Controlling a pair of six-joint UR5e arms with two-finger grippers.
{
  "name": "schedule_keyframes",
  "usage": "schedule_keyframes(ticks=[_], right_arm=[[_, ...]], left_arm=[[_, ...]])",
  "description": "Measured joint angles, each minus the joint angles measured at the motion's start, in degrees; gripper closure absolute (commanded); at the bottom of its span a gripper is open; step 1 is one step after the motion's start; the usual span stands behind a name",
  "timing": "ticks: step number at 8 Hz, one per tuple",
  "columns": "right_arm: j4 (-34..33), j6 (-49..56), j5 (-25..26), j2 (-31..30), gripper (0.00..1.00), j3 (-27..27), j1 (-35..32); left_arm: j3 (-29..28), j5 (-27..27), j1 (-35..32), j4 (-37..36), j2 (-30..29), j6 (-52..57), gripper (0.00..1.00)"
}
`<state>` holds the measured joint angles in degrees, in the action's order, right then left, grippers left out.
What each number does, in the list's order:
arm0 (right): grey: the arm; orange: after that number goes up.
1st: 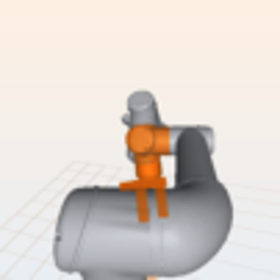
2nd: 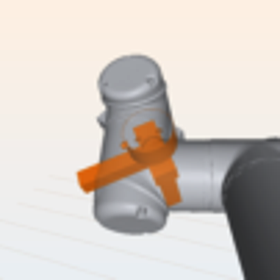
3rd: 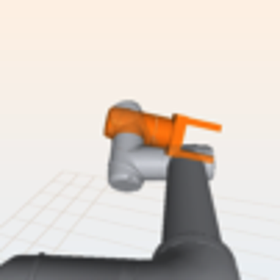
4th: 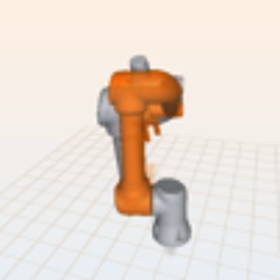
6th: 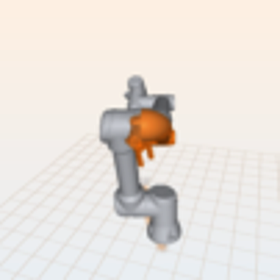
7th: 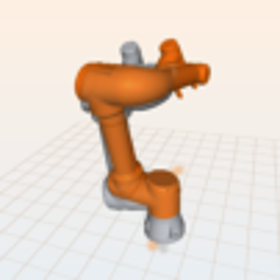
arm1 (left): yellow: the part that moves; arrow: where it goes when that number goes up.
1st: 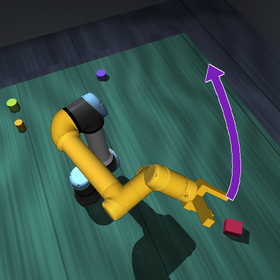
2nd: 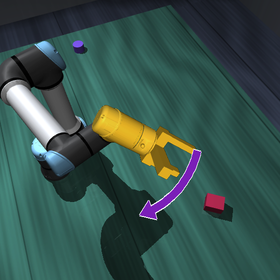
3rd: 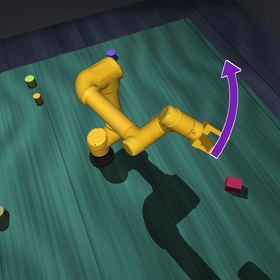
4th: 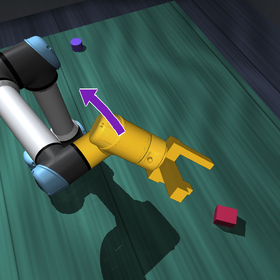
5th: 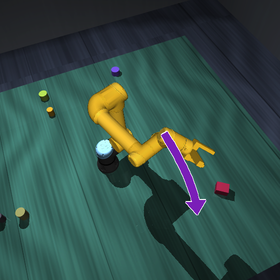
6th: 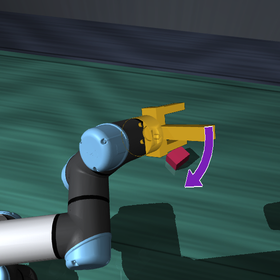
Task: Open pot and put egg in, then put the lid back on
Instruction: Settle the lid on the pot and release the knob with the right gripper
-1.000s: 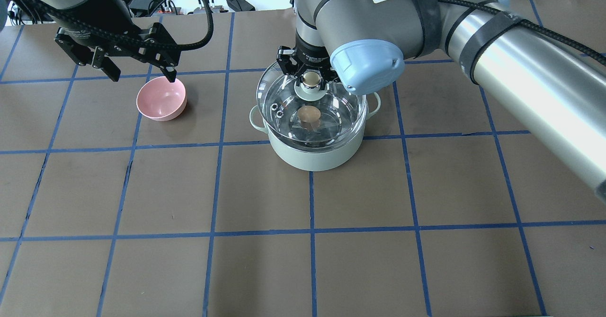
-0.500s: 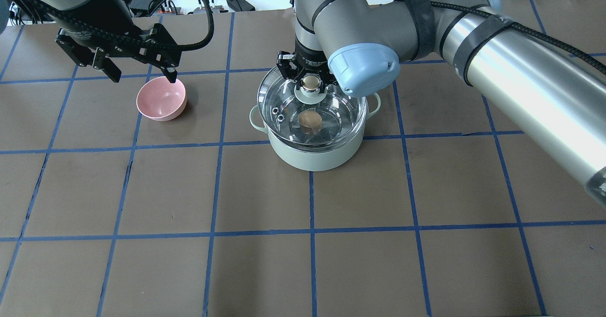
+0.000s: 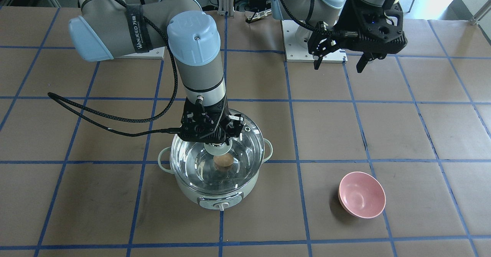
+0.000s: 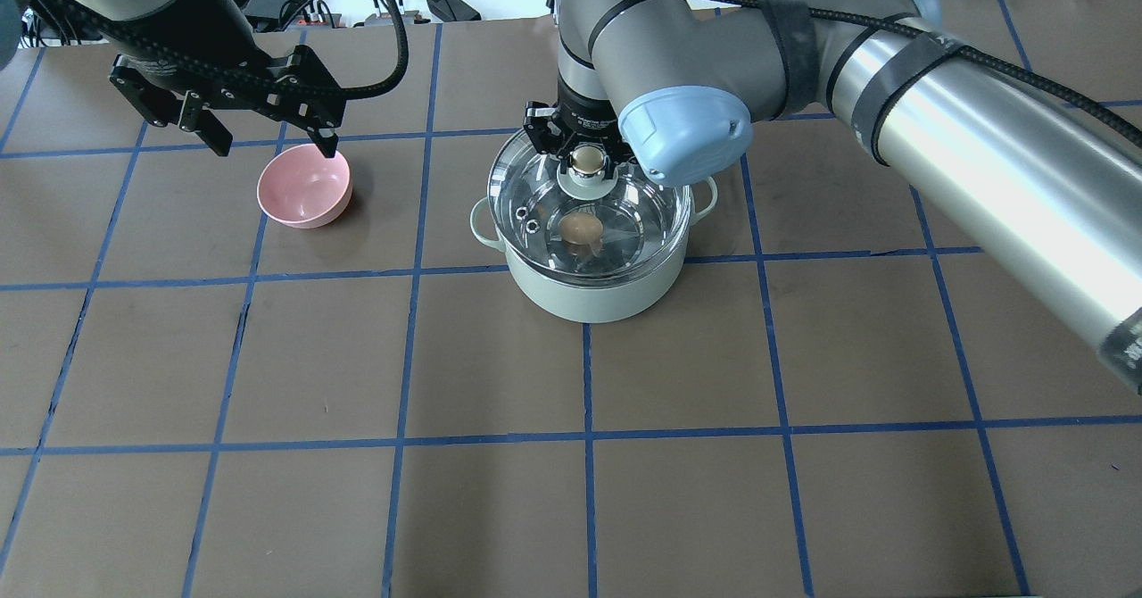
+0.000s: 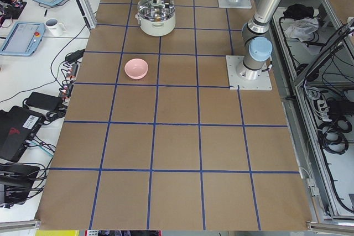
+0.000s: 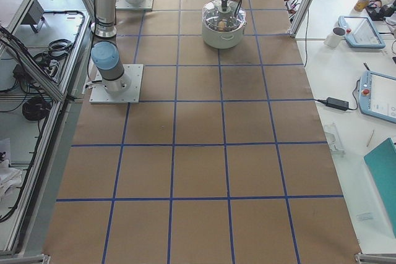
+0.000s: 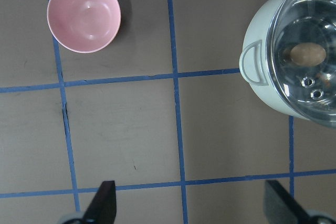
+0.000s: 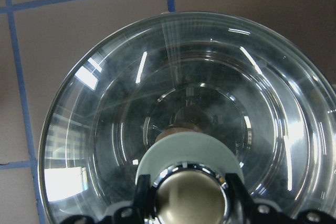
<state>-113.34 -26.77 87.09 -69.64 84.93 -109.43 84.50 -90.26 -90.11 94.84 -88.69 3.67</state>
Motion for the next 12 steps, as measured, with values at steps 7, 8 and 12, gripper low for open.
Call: schedule_keyframes(ticks=[7,8,12], right_arm=[[-0.49,0.59,0.26,0.09,0.62,0.76,0.01],[-0.8,0.79,0.31,0.1,0.62,0.76,0.01],[-1.2,1.34,0.44,0.38,0.51,1.15,0.01]], left_arm=[[-0.04,-0.49,-0.42,0.23,-0.05,-0.76,0.0],[-0.04,-0.52,-0.42,0.29,-0.06,-0.77,0.0],[-0.15,-0.61,-0.39,0.35,-0.08,-0.74,0.0]])
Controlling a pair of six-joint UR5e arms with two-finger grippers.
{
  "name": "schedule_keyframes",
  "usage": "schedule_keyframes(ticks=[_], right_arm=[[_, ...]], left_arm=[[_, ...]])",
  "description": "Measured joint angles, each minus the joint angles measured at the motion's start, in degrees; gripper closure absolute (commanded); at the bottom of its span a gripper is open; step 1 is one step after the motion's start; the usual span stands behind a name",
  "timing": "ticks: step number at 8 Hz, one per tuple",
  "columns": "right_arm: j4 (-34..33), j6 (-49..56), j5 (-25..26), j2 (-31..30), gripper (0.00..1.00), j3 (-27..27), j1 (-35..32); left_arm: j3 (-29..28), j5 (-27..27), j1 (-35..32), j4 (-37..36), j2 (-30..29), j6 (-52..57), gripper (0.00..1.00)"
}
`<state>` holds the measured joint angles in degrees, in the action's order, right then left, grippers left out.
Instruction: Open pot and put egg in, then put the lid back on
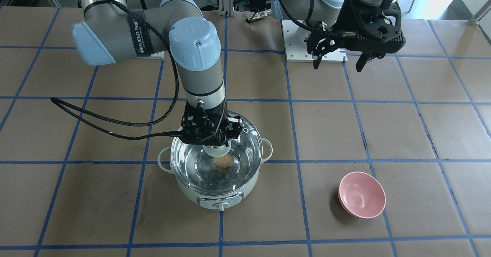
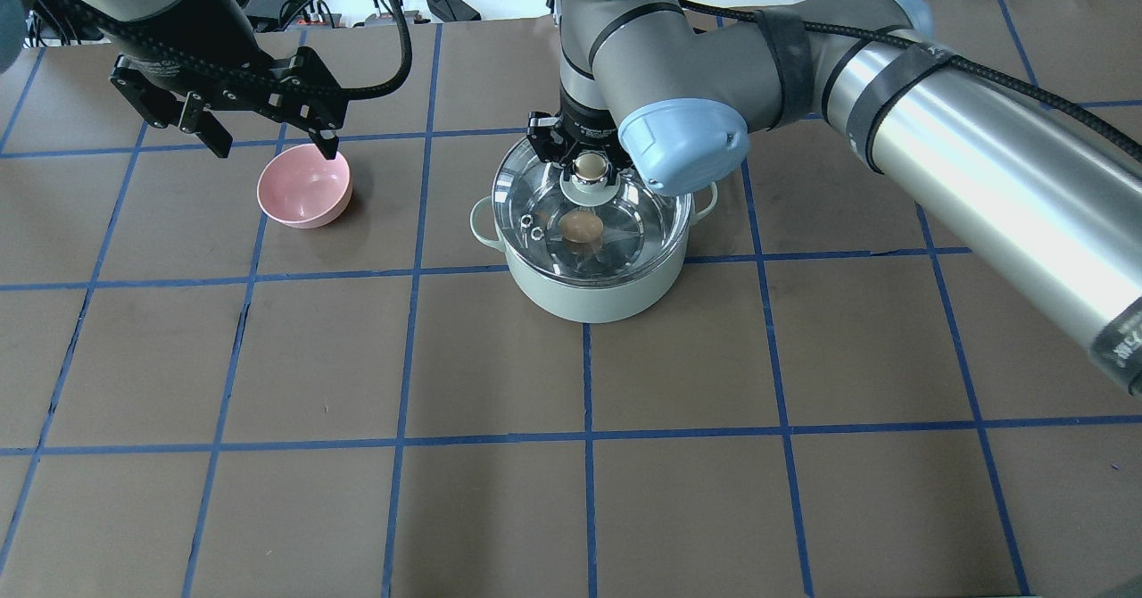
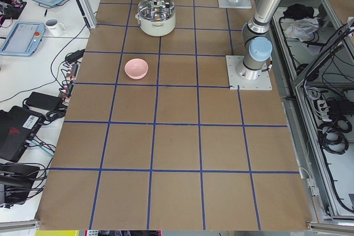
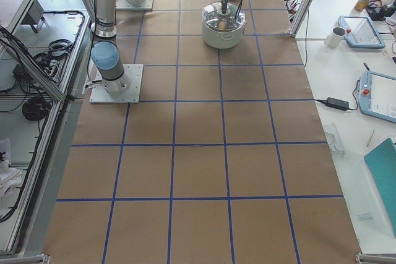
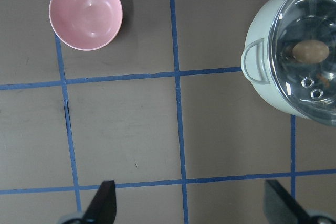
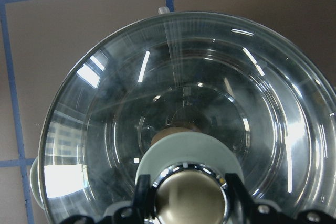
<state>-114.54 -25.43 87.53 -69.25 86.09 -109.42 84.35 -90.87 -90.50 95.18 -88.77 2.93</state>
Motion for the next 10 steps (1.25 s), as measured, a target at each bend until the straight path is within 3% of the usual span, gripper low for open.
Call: schedule_keyframes(ticks=[1,2,3,7,10], right_arm=[[-0.16,0.02,0.0,0.04,0.44,0.13,0.0],[-0.41,0.03,0.0,0.06,0.29,0.18,0.0],[-0.57,0.03,0.01,0.09,0.19,0.21,0.0],[-0.59,-0.18,0.05,0.11,0.02,0.39,0.0],[0.07,3.71,0.3,-2.31,0.0,-0.59,1.87]], left_arm=[[-0.03,-0.01,0.03,0.01,0.0,-0.02,0.0],[-0.05,-0.05,0.05,0.04,-0.01,-0.02,0.0],[-0.06,-0.07,0.05,0.04,-0.04,-0.02,0.0],[-0.06,-0.14,0.06,0.17,0.0,0.03,0.0],[-0.06,-0.18,0.06,0.22,0.0,0.06,0.0]])
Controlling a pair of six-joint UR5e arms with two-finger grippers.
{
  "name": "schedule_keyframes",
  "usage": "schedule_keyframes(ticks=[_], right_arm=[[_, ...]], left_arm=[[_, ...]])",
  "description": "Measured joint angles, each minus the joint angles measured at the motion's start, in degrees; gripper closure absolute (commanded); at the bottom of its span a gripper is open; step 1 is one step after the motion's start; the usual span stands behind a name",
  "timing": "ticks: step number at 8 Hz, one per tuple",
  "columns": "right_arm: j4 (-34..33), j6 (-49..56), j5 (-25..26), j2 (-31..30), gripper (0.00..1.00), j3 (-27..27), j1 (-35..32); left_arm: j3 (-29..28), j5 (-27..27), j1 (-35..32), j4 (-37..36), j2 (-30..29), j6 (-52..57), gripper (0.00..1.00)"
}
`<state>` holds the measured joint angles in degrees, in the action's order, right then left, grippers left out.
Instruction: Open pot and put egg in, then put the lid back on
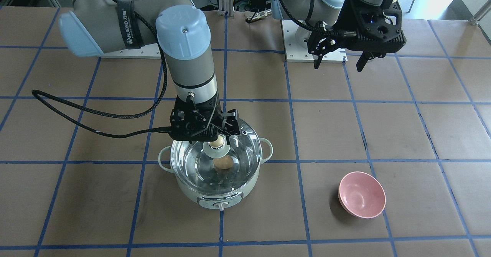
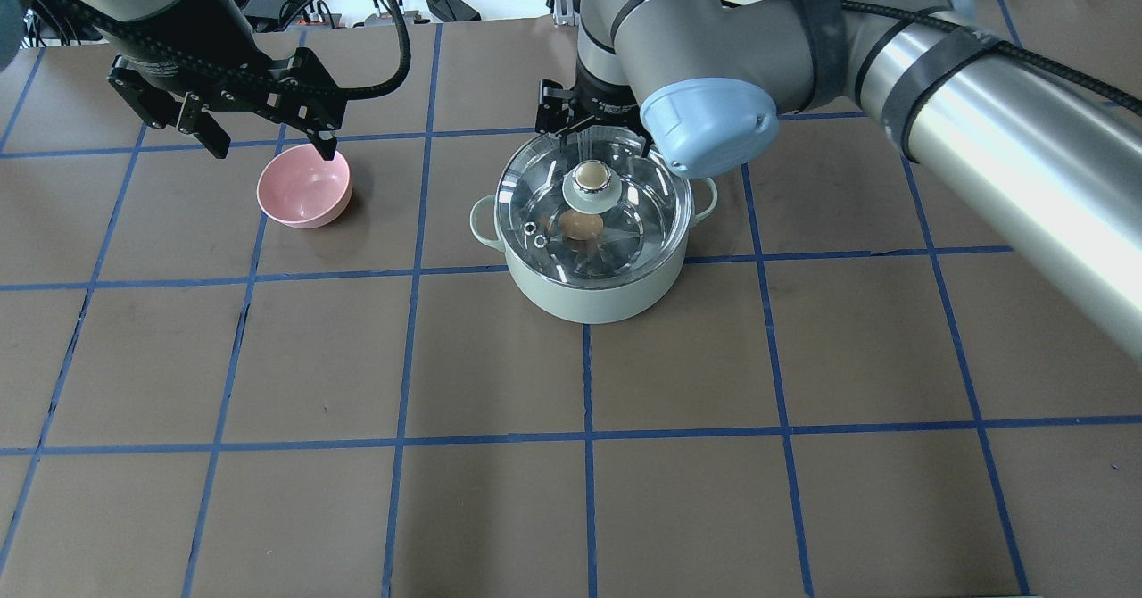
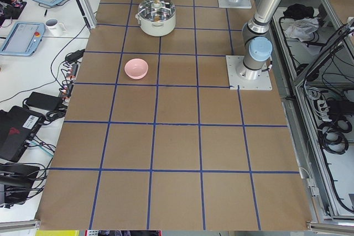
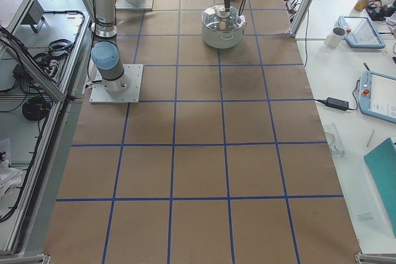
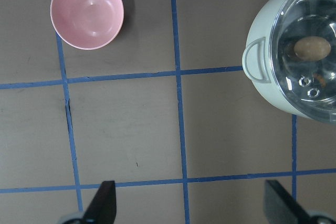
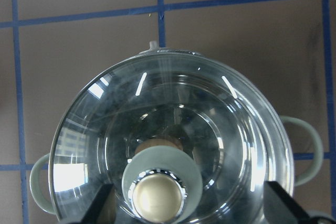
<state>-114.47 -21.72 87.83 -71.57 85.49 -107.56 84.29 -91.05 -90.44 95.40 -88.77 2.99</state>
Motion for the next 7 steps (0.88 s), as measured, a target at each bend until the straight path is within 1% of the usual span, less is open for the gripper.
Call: schedule_keyframes(ticks=[1,3,4,5,6,7], right_arm=[[2.75,4.9,0.29,-2.77,0.0,-0.2,2.62],[12.23,16.81,0.64,-10.33,0.0,-0.3,9.63],[17.53,20.78,0.77,-14.24,0.0,-0.31,12.36],[21.63,23.12,1.02,-17.44,0.0,-0.28,13.83],[23.9,24.04,1.09,-19.29,0.0,-0.1,14.31],[24.81,24.0,0.76,-20.17,0.0,0.22,14.28]], left_arm=[[0.0,0.0,0.0,0.03,0.0,0.0,0.0],[0.0,0.07,-0.07,0.04,0.0,-0.07,0.0],[0.0,0.08,-0.07,0.01,0.0,-0.08,0.0],[0.0,0.09,-0.06,-0.02,0.0,-0.08,0.0],[0.0,0.09,-0.04,-0.03,0.0,-0.05,0.0],[0.0,0.09,-0.04,-0.04,0.0,-0.05,0.0]])
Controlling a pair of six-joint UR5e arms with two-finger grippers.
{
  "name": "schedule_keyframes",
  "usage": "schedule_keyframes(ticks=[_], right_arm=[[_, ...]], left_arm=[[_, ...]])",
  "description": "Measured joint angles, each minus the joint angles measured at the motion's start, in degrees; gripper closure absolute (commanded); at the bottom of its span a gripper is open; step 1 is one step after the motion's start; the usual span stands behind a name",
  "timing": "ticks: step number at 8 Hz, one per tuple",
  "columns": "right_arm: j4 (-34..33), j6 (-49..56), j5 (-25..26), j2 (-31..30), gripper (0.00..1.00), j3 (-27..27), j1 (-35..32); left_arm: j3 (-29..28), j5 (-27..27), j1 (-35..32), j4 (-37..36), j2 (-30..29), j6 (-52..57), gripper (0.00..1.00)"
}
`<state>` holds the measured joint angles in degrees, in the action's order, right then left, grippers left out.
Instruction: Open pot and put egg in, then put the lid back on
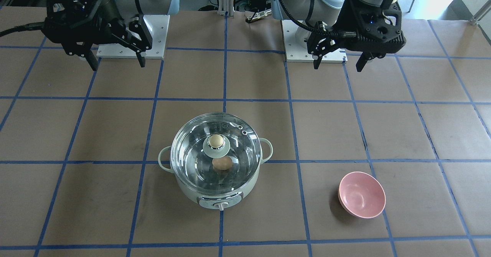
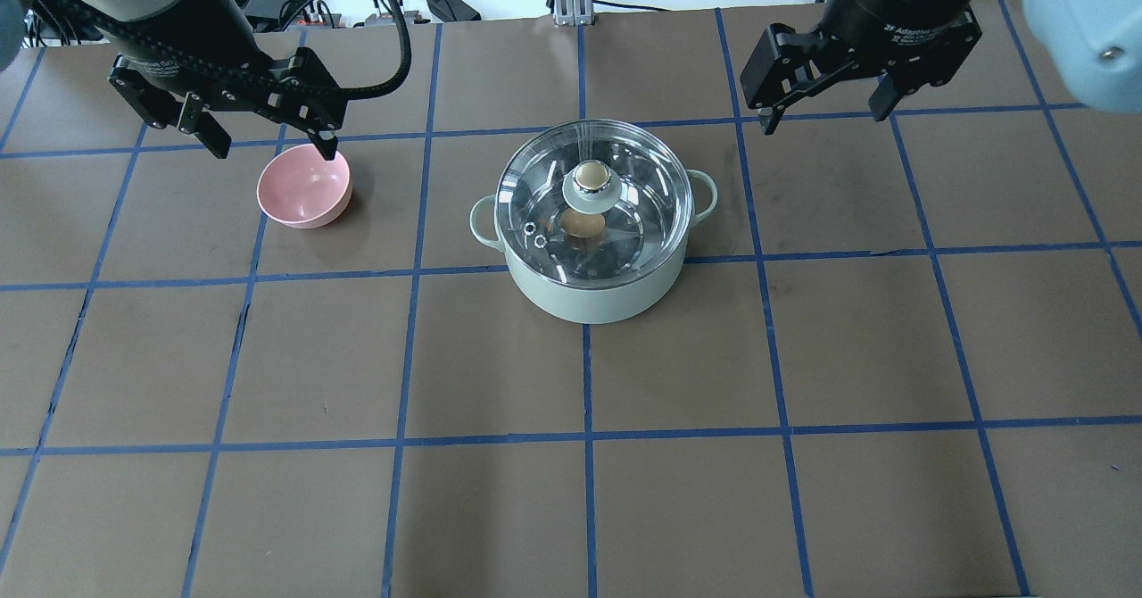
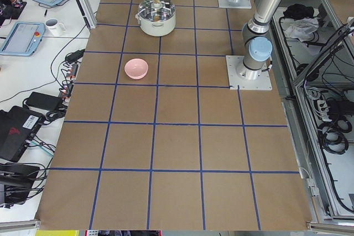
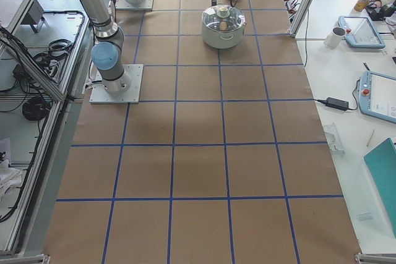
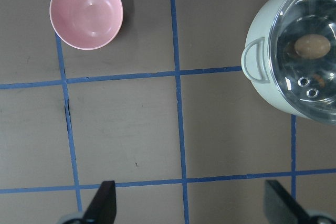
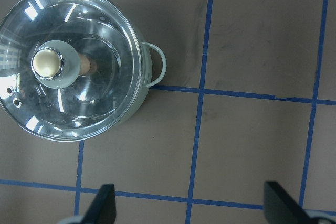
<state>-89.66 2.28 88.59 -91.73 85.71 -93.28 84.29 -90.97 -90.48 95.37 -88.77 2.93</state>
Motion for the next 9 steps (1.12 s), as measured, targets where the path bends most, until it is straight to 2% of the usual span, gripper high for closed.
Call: schedule_keyframes(ticks=[9], right_arm=[[0.41,0.57,0.59,0.05,0.0,0.73,-0.11]], left_arm=[[0.0,-0.07,-0.05,0.08,0.09,0.05,0.0]])
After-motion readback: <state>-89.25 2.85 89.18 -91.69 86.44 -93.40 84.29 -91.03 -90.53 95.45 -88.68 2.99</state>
